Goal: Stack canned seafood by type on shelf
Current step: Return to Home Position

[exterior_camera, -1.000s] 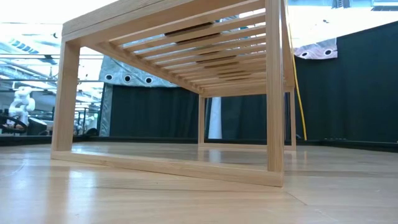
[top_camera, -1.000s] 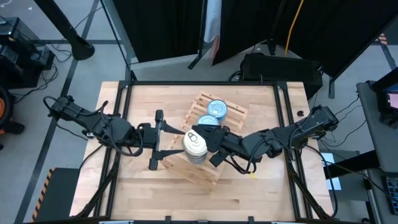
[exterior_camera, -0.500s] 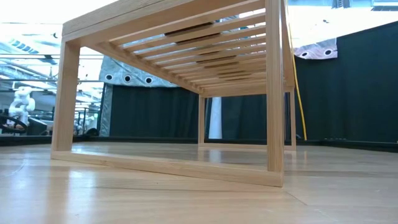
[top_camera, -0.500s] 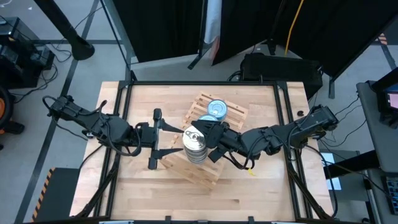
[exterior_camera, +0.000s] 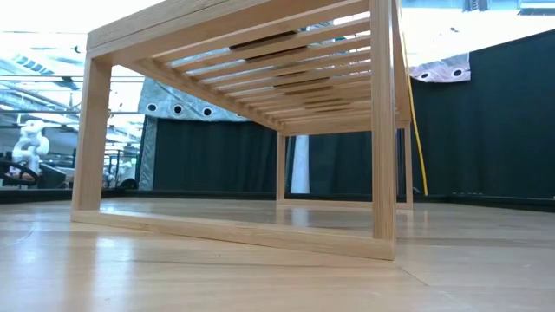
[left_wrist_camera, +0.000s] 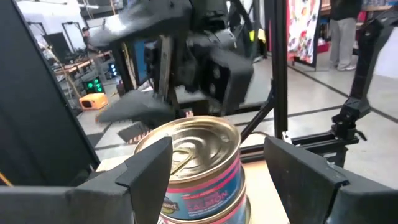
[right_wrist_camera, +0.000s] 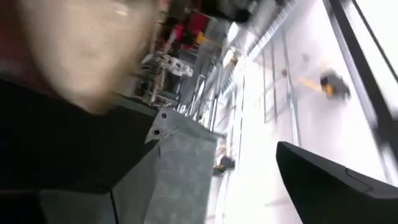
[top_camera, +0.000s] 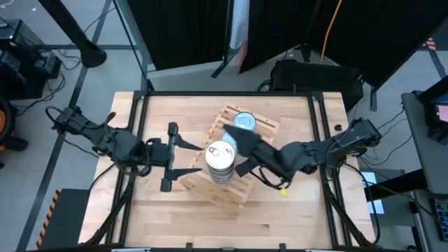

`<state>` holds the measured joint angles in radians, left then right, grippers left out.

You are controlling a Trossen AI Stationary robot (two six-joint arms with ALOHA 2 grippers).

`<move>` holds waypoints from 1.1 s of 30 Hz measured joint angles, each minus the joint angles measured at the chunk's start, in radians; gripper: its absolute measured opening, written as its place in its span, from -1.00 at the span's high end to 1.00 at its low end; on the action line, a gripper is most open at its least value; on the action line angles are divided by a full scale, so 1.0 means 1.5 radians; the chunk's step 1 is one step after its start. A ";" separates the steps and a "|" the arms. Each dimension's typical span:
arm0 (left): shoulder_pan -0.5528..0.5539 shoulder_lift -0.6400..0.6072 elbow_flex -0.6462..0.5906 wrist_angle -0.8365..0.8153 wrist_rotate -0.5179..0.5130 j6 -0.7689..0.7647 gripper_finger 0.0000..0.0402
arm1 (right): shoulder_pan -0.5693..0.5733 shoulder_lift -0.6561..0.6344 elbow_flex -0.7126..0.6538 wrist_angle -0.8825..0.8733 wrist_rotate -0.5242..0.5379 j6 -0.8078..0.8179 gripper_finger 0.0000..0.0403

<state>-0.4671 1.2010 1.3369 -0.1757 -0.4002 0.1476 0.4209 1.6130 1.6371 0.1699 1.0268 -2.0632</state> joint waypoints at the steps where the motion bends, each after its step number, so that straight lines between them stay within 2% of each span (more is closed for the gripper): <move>1: -0.004 -0.004 0.000 0.000 -0.001 0.005 -0.29 | 0.002 -0.003 0.000 0.019 0.009 0.010 -0.54; 5: -0.016 -0.029 0.000 -0.001 -0.027 0.046 -0.29 | 0.013 -0.034 0.000 0.102 0.063 0.104 -0.54; 9: -0.015 -0.061 0.000 -0.005 -0.101 0.099 -0.29 | 0.017 -0.085 0.001 0.117 0.117 0.314 -0.54; 12: -0.006 -0.076 0.000 -0.017 -0.144 0.104 -0.29 | 0.017 -0.143 0.001 0.058 0.156 0.488 -0.54; 14: -0.006 -0.082 0.000 -0.024 -0.169 0.104 -0.29 | 0.017 -0.192 0.001 -0.065 0.169 0.629 -0.54; 16: -0.006 -0.091 0.000 -0.048 -0.203 0.101 -0.29 | 0.014 -0.245 0.002 -0.260 0.155 0.829 -0.54; 17: -0.005 -0.096 0.000 -0.061 -0.227 0.100 -0.29 | 0.008 -0.271 0.002 -0.372 0.118 0.943 -0.54; 19: 0.004 -0.099 0.000 -0.094 -0.272 0.099 -0.29 | -0.014 -0.318 0.001 -0.565 -0.006 1.159 -0.53; 20: 0.012 -0.099 -0.003 -0.106 -0.288 0.098 -0.29 | -0.027 -0.336 0.001 -0.633 -0.059 1.245 -0.52; 22: 0.032 -0.099 -0.015 -0.131 -0.291 0.098 -0.29 | -0.046 -0.362 -0.010 -0.718 -0.114 1.358 -0.46; 24: 0.055 -0.101 -0.028 -0.156 -0.242 0.092 -0.28 | -0.049 -0.386 -0.042 -0.744 -0.136 1.391 -0.38; 28: 0.102 -0.119 -0.073 -0.176 -0.120 0.042 -0.17 | -0.043 -0.434 -0.142 -0.713 -0.196 1.405 -0.10; 33: 0.128 -0.159 -0.148 -0.158 -0.088 0.005 0.13 | -0.042 -0.532 -0.347 -0.570 -0.255 1.398 0.37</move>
<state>-0.2756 0.9620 1.1145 -0.4126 -0.5326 0.1549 0.3573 0.8147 1.1167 -0.6844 0.6448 0.0338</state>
